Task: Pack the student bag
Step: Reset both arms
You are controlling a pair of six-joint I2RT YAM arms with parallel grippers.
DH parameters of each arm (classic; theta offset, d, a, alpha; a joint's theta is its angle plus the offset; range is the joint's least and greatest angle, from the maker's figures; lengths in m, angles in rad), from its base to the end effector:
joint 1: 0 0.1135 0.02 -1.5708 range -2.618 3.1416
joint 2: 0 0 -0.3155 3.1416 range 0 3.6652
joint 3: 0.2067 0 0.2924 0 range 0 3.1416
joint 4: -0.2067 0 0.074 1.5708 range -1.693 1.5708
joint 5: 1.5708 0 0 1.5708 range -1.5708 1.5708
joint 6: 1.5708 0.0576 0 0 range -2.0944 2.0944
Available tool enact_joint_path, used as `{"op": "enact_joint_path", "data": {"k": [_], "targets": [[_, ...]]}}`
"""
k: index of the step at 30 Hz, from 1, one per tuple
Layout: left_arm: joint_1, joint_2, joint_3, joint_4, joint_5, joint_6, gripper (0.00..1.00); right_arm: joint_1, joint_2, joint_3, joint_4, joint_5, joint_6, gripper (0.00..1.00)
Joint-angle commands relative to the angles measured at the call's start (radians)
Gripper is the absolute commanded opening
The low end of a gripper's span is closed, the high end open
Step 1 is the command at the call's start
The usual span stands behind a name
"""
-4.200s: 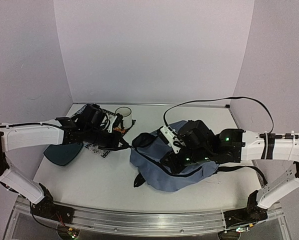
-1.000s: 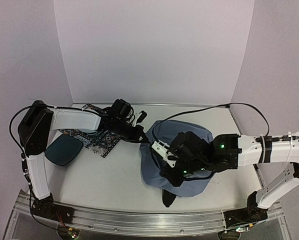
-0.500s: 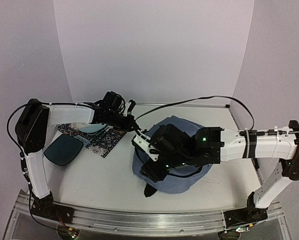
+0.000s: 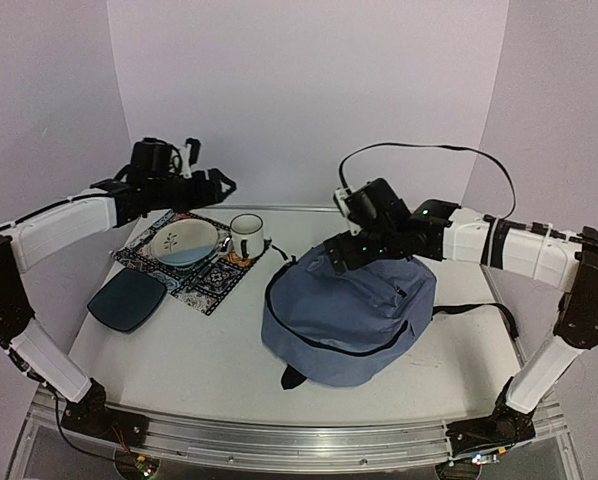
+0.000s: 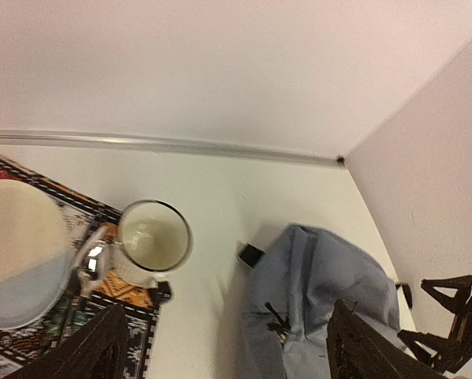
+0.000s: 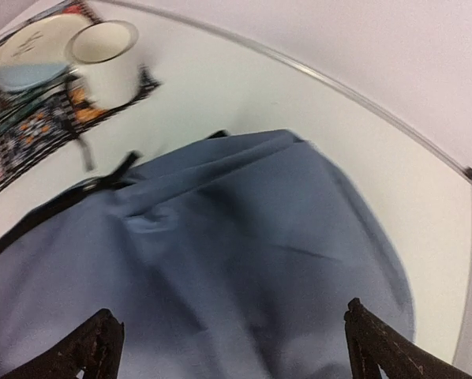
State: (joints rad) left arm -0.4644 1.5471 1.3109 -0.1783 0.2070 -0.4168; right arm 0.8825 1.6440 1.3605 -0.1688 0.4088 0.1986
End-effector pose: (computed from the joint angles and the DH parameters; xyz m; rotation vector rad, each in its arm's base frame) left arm 0.3739 -0.2005 0.3678 0.1882 2.0513 -0.7651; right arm 0.3027 0.3320 0.3503 -0.4215 1.9496 0.2855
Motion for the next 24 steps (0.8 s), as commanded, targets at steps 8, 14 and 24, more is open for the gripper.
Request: {"op": "enact_joint_path", "data": {"k": [8,14,24], "targets": [[0.456,-0.348,-0.115,-0.134,-0.011,-0.061,1.0,-0.316,-0.416,-0.188,0.002,0.398,0.067,0.98],[0.524,-0.528,-0.056,-0.233,-0.188,0.014,1.0,-0.324,-0.643,-0.241,-0.001,0.546,-0.002,0.98],[0.52,-0.671,0.193,-0.332,-0.351,0.112,1.0,-0.323,-0.892,-0.216,-0.023,0.525,-0.112,0.98]]}}
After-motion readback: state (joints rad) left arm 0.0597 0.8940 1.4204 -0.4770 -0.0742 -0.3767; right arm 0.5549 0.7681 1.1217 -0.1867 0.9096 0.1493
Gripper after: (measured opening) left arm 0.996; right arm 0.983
